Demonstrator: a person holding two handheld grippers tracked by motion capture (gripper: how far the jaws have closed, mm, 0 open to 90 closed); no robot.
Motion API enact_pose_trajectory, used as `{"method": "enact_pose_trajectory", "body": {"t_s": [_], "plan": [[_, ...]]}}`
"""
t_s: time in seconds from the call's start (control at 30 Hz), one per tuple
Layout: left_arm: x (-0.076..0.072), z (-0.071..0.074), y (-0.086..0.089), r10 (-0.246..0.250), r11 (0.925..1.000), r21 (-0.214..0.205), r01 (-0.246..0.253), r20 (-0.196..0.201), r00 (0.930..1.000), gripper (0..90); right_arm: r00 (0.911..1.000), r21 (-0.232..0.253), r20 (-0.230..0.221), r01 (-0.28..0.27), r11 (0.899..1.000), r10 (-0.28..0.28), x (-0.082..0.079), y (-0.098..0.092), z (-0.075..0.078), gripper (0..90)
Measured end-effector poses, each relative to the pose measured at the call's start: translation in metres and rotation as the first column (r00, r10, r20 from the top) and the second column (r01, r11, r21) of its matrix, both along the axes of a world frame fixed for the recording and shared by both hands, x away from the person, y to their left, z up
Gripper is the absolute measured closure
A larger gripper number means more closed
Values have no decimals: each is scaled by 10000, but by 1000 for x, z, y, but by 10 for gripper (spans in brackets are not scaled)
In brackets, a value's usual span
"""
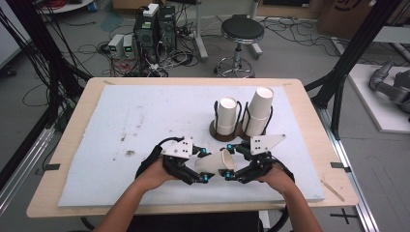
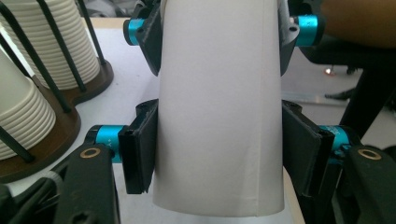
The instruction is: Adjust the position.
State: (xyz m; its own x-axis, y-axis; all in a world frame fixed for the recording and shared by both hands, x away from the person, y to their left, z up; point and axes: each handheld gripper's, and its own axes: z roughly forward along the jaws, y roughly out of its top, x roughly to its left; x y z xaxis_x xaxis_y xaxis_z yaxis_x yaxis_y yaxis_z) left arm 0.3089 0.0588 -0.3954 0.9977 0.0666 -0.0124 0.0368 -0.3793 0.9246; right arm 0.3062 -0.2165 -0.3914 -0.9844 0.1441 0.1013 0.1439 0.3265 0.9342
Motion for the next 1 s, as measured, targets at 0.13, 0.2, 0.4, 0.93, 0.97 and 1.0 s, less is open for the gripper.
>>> {"method": "enact_pose_trajectory", "body": {"t_s": [0.13, 0.2, 0.4, 0.93, 0.97, 1.0], "plan": [[3, -3, 3, 298, 9962, -810, -331, -416, 9987, 359, 9985, 626, -206, 523, 9967, -511, 1, -2, 1, 209], [3, -4, 4, 365, 9926, -1133, -430, -589, 9976, 359, 9976, 808, -218, 672, 9945, -657, 1, -4, 2, 209], [4, -5, 3, 323, 9891, -1410, -415, -665, 9973, 359, 9973, 1096, -329, 682, 9916, -650, 3, -7, 3, 254], [-3, 1, -9, 786, 9961, 355, -803, 476, 9958, 289, 9983, -159, 308, 493, 9987, -488, 1, 0, 4, 318], [-2, 1, -10, 755, 9961, 411, -775, 493, 9959, 291, 9985, -192, 315, 461, 9988, -455, 1, 0, 3, 319], [-2, 1, -10, 665, 9964, 486, -689, 489, 9966, 298, 9985, -210, 323, 459, 9987, -452, 1, 1, 3, 320]]}}
